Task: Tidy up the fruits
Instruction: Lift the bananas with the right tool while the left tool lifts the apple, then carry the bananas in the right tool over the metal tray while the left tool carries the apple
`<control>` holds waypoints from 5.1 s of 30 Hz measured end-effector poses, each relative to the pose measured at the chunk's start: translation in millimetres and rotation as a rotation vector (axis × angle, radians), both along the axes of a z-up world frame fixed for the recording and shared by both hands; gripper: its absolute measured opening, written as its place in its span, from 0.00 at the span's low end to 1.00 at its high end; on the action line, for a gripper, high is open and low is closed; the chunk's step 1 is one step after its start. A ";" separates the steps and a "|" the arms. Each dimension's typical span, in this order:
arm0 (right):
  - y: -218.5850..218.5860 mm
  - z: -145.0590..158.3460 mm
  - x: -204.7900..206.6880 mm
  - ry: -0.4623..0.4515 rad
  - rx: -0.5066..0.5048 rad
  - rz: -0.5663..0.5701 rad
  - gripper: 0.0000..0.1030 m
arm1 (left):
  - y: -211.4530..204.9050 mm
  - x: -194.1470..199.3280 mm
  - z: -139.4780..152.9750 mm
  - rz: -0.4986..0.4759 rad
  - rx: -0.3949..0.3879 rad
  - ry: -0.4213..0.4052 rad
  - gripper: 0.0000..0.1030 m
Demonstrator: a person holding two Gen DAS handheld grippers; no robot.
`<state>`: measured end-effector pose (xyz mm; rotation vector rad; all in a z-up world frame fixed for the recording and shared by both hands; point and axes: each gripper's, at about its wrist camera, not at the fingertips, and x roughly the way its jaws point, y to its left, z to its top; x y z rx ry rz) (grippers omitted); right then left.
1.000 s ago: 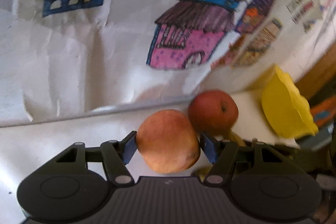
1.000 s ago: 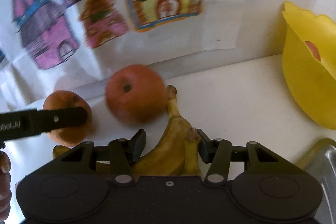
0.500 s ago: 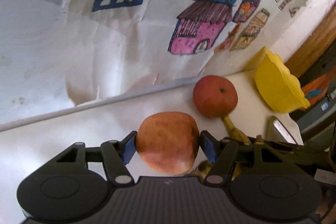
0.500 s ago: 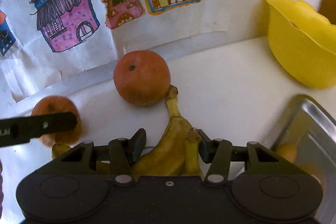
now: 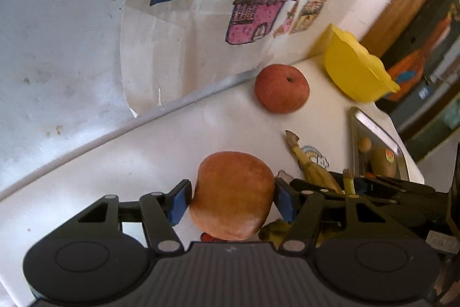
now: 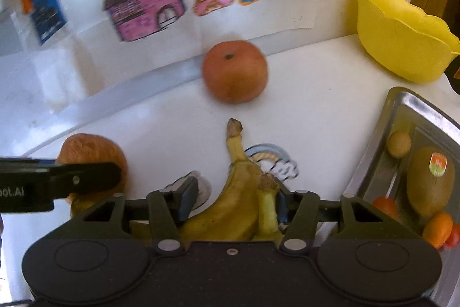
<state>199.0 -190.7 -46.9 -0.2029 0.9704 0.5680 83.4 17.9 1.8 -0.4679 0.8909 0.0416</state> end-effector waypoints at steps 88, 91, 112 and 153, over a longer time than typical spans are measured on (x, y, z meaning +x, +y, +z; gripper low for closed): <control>8.9 -8.4 -27.7 -0.163 0.094 -0.335 0.55 | 17.4 -11.5 -0.7 -0.274 0.200 -0.105 0.63; 9.0 -8.6 -27.9 -0.162 0.107 -0.321 0.55 | 16.9 -9.3 -1.9 -0.268 0.190 -0.100 0.62; 19.1 -10.3 -37.1 -0.179 0.085 -0.403 0.67 | 12.1 -4.0 -1.5 -0.259 0.224 -0.125 0.57; -17.8 1.7 -61.2 -0.386 0.306 -0.477 0.38 | 8.5 -8.7 3.7 -0.178 0.230 -0.118 0.57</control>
